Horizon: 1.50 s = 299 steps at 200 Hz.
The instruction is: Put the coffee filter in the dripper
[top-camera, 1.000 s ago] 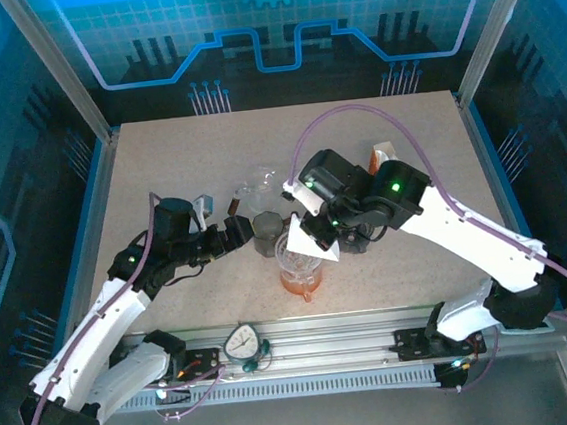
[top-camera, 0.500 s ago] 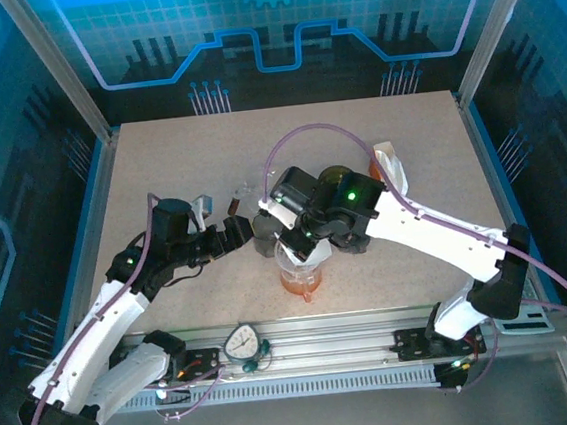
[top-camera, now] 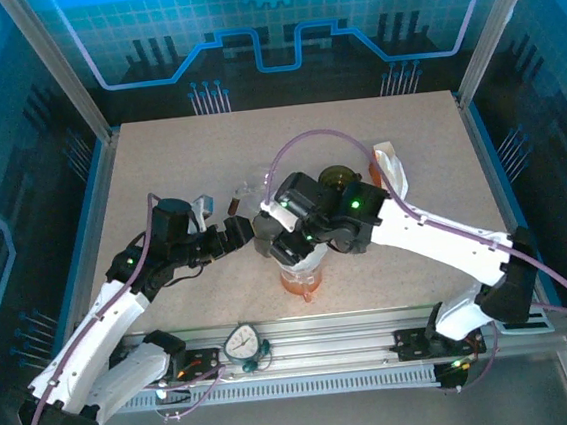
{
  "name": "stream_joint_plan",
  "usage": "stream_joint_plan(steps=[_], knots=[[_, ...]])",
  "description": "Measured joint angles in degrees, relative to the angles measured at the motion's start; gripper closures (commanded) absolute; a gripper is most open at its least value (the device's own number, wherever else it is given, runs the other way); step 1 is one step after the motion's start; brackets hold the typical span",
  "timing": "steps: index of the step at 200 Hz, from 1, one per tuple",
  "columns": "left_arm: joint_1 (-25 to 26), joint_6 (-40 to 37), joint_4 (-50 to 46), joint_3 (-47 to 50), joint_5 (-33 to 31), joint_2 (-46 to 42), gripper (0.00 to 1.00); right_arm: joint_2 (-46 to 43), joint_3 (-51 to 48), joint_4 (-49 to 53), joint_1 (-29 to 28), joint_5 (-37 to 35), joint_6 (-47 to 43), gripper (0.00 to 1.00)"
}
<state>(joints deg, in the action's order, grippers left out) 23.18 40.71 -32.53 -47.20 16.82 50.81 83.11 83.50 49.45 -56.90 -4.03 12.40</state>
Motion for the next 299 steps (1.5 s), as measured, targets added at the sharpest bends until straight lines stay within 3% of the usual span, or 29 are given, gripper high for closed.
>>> stream_joint_plan(steps=[35, 42, 45, 48, 88, 127, 185, 241, 299], knots=[[0.31, 1.09, 1.7, 0.0, 0.94, 0.52, 0.07, -8.15, -6.23, -7.48, 3.78, -0.5, 1.55, 0.27], [0.7, 1.2, 1.99, -0.02, 0.94, 0.9, 0.07, -10.27, -8.2, -9.6, 4.5, -1.18, 1.92, 0.17], [0.92, 1.22, 2.03, -0.02, 0.98, 1.03, 0.08, -10.95, -8.9, -10.38, 4.61, -1.46, 1.4, 0.04], [1.18, 1.22, 2.16, -0.02, 1.03, 1.27, 0.07, -11.87, -9.7, -11.28, 4.79, -2.01, 1.97, 0.0], [6.34, 1.18, 3.08, -1.55, 0.81, 5.99, 0.12, -20.15, -17.29, -21.86, 6.4, -6.67, -2.86, 0.0], [8.2, 0.85, 3.56, -2.19, 0.81, 8.55, 0.18, -18.49, -17.0, -23.06, 12.92, -2.19, -3.02, 0.0], [8.5, -0.37, 2.34, -2.93, 0.87, 8.92, 0.24, -10.05, -11.89, -11.58, 14.16, 6.05, -2.93, 0.25], [8.5, -0.37, 2.29, -2.93, 1.33, 8.0, 0.23, -8.26, -11.91, -4.9, 10.01, 4.22, -3.85, 0.5], [8.5, -0.57, 2.43, -2.91, 3.28, 8.02, 0.27, -8.04, -11.91, -3.39, 9.75, 1.6, -4.63, 0.74]])
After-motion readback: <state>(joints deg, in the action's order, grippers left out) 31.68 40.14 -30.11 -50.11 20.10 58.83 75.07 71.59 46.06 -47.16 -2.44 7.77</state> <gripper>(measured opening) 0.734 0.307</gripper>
